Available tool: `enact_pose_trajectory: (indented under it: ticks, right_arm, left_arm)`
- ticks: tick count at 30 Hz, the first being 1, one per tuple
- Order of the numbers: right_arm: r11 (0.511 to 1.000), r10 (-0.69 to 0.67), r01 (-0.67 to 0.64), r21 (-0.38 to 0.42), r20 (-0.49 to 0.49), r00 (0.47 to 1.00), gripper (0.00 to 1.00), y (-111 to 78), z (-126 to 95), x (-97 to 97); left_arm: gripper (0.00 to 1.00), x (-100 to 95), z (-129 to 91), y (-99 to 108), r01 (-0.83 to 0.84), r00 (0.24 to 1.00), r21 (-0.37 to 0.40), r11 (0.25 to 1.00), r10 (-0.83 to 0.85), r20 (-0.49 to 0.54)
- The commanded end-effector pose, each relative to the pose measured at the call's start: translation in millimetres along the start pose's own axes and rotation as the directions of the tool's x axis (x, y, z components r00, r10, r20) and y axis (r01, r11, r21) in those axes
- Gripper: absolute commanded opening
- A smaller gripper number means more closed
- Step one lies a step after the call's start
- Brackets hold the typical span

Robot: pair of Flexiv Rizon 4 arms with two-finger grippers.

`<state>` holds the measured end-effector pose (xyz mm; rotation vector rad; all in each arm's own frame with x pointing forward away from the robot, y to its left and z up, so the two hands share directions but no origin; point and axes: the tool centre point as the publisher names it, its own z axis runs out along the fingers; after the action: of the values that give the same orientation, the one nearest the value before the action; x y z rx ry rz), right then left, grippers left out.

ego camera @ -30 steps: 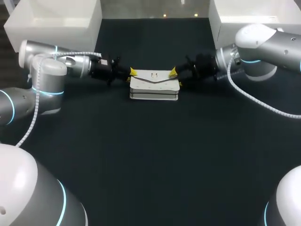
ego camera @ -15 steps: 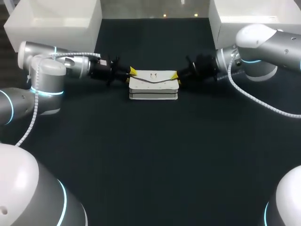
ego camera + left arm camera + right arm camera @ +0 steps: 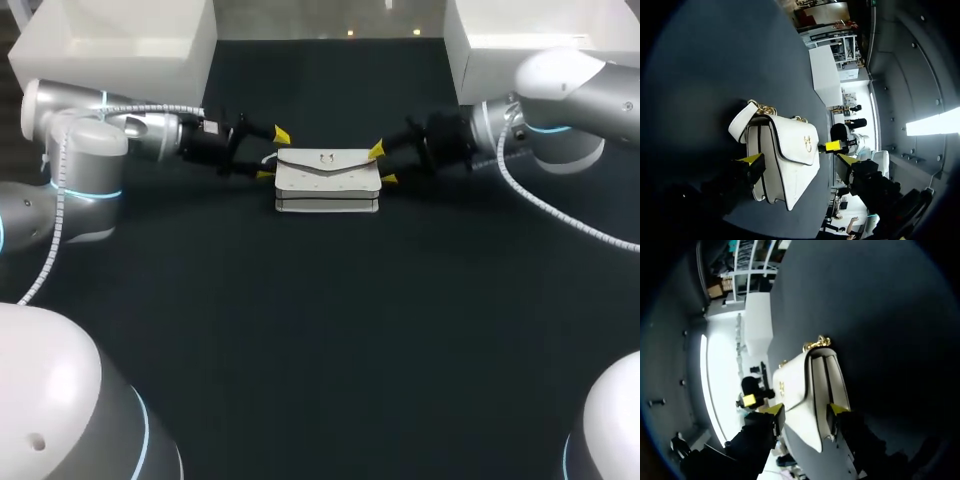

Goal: Pick up the bag, open it, inspect its contents, close it, and place it on the opposite side

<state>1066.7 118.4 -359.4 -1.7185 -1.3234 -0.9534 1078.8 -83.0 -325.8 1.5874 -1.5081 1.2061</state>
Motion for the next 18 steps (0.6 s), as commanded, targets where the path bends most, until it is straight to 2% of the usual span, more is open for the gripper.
enact_pose_trajectory:
  ticks: [1,11,15,18]
  right_arm:
    - [1.000,-0.009,0.009,-0.013,0.002,1.000,0.44,-12.3,-1,0.5]
    - [1.000,-0.002,0.002,0.011,0.001,1.000,0.30,-20.3,9,-5.3]
    - [1.000,0.000,0.000,0.013,0.001,1.000,0.11,-21.5,10,-6.2]
    - [1.000,0.000,0.000,0.024,-0.014,1.000,0.05,-22.1,10,-7.1]
  left_arm:
    - [1.00,4.6,-12,11,-0.001,1.000,0.038,0.999,0.000,0.022]
    - [1.00,-2.8,-31,11,0.016,0.997,0.079,0.997,-0.021,0.071]
    - [1.00,-5.9,-35,10,0.023,0.996,0.084,0.996,-0.030,0.088]
    - [1.00,-8.2,-37,10,0.027,0.994,0.081,0.996,-0.035,0.100]
